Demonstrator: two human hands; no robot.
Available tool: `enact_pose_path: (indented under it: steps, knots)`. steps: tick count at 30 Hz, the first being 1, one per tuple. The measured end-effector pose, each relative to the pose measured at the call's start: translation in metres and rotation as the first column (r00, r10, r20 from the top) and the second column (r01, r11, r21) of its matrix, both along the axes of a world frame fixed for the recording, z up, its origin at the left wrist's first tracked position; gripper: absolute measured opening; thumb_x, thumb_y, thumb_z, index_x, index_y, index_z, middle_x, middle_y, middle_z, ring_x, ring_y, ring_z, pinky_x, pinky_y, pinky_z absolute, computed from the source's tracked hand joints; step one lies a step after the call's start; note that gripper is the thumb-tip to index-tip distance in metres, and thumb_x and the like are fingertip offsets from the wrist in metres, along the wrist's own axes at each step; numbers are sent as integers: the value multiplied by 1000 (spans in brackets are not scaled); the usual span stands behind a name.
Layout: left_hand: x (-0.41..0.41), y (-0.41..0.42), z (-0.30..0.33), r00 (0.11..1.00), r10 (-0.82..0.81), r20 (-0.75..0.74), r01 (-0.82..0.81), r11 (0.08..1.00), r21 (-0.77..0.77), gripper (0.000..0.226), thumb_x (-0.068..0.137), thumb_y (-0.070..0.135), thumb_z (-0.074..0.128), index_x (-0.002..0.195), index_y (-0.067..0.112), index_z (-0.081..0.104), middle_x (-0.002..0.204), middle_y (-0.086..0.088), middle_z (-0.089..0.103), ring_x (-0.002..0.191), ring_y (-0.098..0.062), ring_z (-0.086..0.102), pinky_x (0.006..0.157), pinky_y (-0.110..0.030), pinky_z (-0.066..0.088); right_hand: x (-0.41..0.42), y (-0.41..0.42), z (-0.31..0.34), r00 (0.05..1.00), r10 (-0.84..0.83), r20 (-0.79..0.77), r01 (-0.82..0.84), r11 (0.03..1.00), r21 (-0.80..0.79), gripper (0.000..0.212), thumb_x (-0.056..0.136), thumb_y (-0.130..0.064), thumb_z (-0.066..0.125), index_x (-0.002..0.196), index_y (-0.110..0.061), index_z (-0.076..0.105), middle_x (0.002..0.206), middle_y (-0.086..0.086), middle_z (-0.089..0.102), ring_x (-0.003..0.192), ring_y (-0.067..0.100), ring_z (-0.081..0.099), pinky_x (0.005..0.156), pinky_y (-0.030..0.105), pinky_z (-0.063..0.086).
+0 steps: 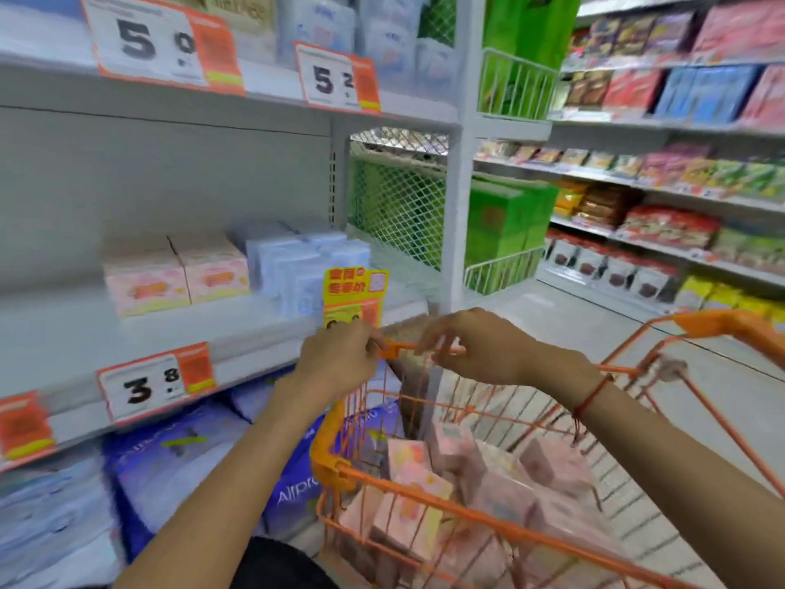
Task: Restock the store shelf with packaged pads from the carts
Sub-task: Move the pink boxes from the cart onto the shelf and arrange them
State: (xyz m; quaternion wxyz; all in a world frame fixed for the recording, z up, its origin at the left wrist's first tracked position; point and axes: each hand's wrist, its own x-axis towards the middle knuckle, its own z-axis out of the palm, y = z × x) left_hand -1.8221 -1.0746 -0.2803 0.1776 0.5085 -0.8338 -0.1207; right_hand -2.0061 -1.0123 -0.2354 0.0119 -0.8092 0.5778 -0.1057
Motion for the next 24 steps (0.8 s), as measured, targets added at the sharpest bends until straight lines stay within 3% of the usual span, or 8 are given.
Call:
enact_pose_path:
  steps: [5, 8, 11, 13, 16, 20, 22, 24]
  knots:
    - [-22, 0, -5, 981, -148, -128, 168, 972, 167, 25, 89, 14, 54, 103, 27, 71, 105, 5, 70, 98, -16, 64, 86, -36, 52, -33, 14, -24, 986, -170, 3, 165, 963, 212, 30, 84, -7, 53, 100, -24, 72, 91, -5, 69, 89, 20, 66, 84, 34, 52]
    - [-47, -3, -23, 967, -239, -83, 252, 945, 208, 24, 88, 13, 56, 104, 20, 72, 107, -1, 71, 101, -18, 64, 90, -36, 51, -47, 17, -41, 967, -240, -80, 253, 920, 299, 27, 86, -13, 56, 107, -24, 69, 104, -2, 69, 100, 18, 63, 88, 26, 48]
    - [-73, -3, -42, 937, -339, 89, 291, 894, 340, 27, 93, 12, 52, 117, 11, 66, 121, -8, 64, 105, -26, 60, 92, -36, 49, -59, 17, -68, 945, -279, -171, 326, 771, 547, 40, 90, -35, 59, 128, -24, 56, 133, 1, 54, 122, 22, 51, 103, 33, 41]
    - [-82, 0, -57, 851, -437, 291, 262, 833, 487, 29, 97, 18, 49, 122, 10, 61, 125, -12, 59, 95, -28, 56, 85, -36, 46, -62, 18, -86, 931, -253, -264, 366, 631, 685, 57, 89, -55, 50, 138, -27, 42, 146, -2, 39, 131, 23, 41, 108, 40, 37]
    - [-80, 7, -75, 727, -497, 474, 89, 753, 652, 43, 101, 40, 36, 126, 8, 51, 127, -15, 53, 85, -24, 52, 78, -34, 41, -66, 22, -94, 930, -313, -194, 352, 605, 714, 65, 86, -63, 49, 140, -29, 36, 150, -2, 32, 132, 24, 39, 103, 38, 40]
    - [-75, 9, -75, 680, -549, 486, 11, 671, 742, 56, 100, 41, 39, 143, 6, 33, 148, -15, 37, 108, -26, 57, 76, -24, 48, -74, 23, -98, 951, -262, -163, 281, 523, 805, 86, 77, -57, 66, 145, -44, 14, 156, -2, 19, 137, 27, 31, 109, 41, 36]
    - [-71, 7, -73, 693, -557, 458, 47, 669, 742, 64, 96, 38, 51, 149, 13, 25, 153, -8, 26, 124, -29, 49, 85, -28, 47, -72, 22, -104, 966, -207, -158, 248, 549, 798, 98, 72, -50, 74, 145, -45, 9, 158, -5, 14, 141, 27, 25, 112, 47, 31]
    - [-68, 6, -74, 710, -538, 453, 57, 686, 725, 71, 92, 40, 57, 149, 13, 25, 153, -7, 27, 124, -29, 48, 87, -33, 48, -71, 19, -107, 961, -254, -108, 240, 573, 783, 105, 68, -45, 79, 146, -42, 9, 157, -2, 17, 141, 27, 26, 112, 49, 30]
